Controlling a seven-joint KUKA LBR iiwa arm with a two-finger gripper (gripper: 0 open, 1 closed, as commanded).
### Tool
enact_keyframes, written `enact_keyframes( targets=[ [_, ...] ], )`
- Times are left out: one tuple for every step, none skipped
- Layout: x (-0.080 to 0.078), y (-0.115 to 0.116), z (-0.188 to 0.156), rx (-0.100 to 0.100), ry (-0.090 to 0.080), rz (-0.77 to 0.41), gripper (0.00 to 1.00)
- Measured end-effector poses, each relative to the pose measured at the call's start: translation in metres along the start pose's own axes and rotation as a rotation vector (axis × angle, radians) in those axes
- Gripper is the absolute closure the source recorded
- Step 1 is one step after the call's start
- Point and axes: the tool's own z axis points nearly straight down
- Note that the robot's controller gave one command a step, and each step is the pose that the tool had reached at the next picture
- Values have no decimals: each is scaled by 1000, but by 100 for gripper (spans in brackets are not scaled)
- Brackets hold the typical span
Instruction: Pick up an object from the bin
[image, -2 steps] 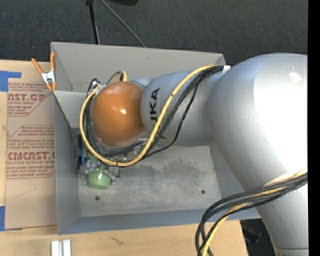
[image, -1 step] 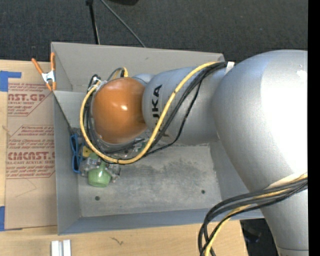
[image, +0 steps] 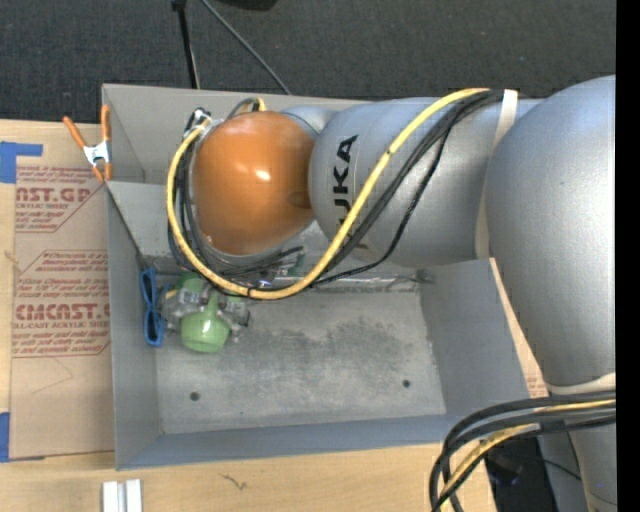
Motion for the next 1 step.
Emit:
enact_keyframes(
  targets=[
    [-2, 0, -35, -3, 2, 1, 100]
  ],
)
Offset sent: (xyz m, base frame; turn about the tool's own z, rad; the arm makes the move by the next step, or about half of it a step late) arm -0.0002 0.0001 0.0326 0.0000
